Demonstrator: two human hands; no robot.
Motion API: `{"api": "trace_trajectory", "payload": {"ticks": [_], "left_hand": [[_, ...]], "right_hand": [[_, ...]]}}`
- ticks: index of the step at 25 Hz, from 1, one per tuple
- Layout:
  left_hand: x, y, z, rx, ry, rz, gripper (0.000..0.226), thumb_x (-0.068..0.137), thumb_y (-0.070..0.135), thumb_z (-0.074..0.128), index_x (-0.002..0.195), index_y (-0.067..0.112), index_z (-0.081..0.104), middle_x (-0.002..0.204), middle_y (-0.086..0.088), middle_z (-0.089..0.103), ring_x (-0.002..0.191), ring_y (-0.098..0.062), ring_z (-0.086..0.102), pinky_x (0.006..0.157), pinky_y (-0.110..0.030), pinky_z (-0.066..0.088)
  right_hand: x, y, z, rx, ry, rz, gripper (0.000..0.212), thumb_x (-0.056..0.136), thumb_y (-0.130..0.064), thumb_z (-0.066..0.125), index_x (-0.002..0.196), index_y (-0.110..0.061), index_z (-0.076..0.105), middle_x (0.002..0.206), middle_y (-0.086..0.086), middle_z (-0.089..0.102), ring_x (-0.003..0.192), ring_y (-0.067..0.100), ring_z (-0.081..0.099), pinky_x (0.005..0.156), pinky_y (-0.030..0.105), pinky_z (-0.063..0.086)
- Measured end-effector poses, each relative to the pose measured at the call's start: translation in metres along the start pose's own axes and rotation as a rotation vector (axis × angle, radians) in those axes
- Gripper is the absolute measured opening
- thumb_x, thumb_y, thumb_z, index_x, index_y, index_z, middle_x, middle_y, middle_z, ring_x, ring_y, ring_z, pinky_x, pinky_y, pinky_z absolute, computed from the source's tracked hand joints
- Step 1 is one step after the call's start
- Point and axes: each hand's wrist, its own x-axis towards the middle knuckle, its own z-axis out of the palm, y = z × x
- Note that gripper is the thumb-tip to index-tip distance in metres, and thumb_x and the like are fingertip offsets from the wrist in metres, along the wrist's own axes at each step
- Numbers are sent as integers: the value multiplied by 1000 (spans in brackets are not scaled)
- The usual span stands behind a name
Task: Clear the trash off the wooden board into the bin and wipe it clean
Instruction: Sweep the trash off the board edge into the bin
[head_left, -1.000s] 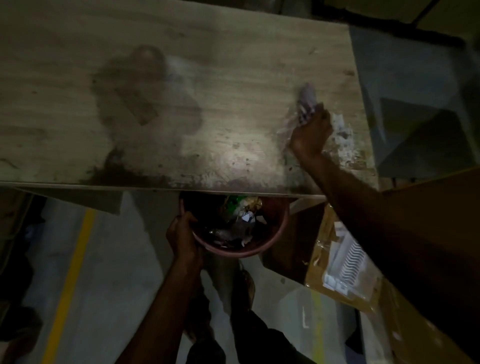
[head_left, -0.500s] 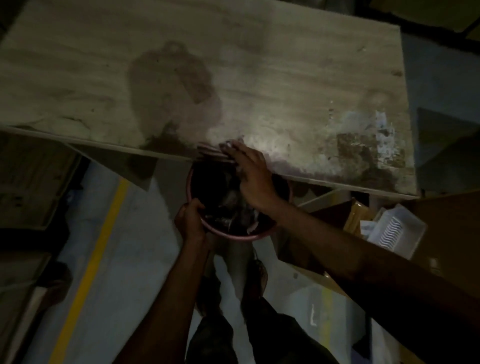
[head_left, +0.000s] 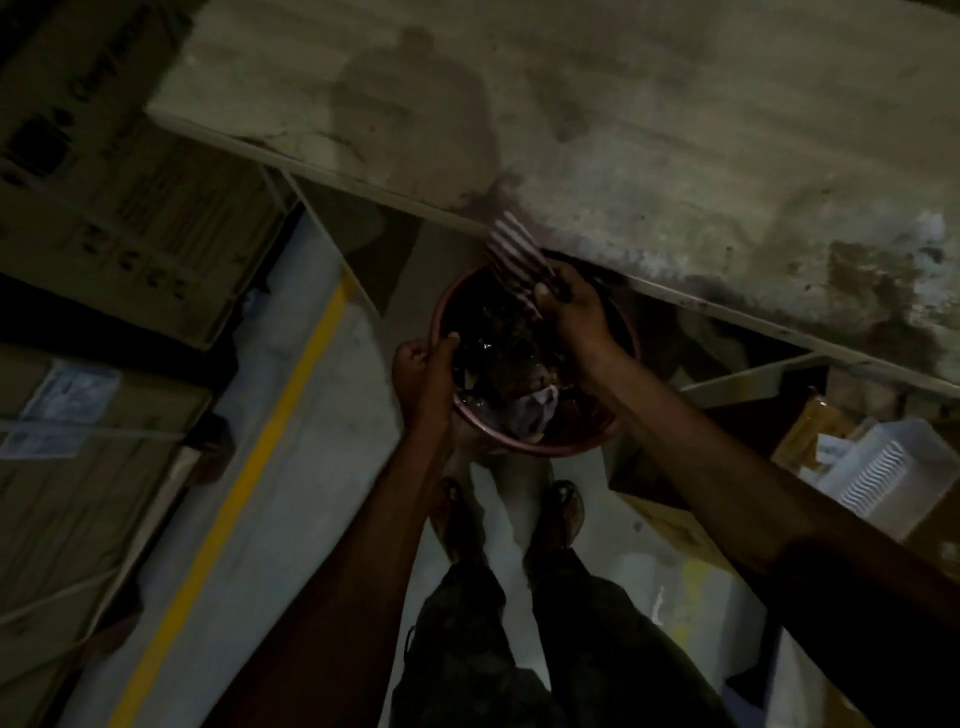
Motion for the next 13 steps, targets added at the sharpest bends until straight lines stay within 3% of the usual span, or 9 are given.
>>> {"api": "trace_trajectory", "payload": {"ticks": [3, 5, 6, 8, 10, 13], "left_hand": [[10, 3, -29, 64, -83, 188, 38, 89, 26, 68, 123, 32, 52, 123, -6, 66, 107, -24, 67, 94, -46, 56], [15, 6, -46, 167, -128, 310, 39, 97, 26, 57, 135, 35, 55, 137, 1, 61, 122, -16, 61, 105, -41, 51], [17, 9, -53, 202, -139, 350, 36, 101, 24, 53, 135, 31, 59, 134, 5, 64, 122, -10, 60, 107, -39, 49], [21, 19, -62, 212, -160, 399, 29, 103, 26, 54, 130, 24, 67, 119, 12, 70, 111, 1, 62, 106, -39, 50], [23, 28, -69, 157, -142, 428, 28, 99, 28, 63, 124, 18, 71, 120, 9, 71, 115, -1, 63, 105, -39, 52], [31, 32, -72, 107, -110, 401, 36, 88, 28, 76, 120, 11, 73, 121, 6, 71, 117, -4, 64, 104, -35, 52]], "right_hand": [[-5, -1, 33, -23, -51, 51, 30, 108, -1, 44, 136, 6, 55, 124, 20, 66, 108, 25, 66, 71, 7, 49], [-8, -7, 49, 79, -97, 104, 34, 111, -5, 40, 141, 4, 52, 125, 13, 63, 97, 12, 67, 69, 0, 47], [-9, -11, 56, 176, -141, 136, 34, 112, -9, 39, 141, 2, 52, 124, 8, 63, 95, 9, 66, 79, 6, 53], [-6, -18, 70, 428, -289, 282, 34, 112, -19, 40, 135, -3, 58, 125, 11, 68, 105, 22, 69, 92, 32, 61], [5, -24, 84, 512, -422, 373, 34, 107, -22, 51, 129, 0, 63, 124, 18, 69, 107, 30, 71, 87, 38, 62], [14, -37, 104, 401, -485, 317, 40, 96, -13, 65, 129, 7, 62, 118, 24, 66, 99, 35, 68, 83, 39, 61]]}}
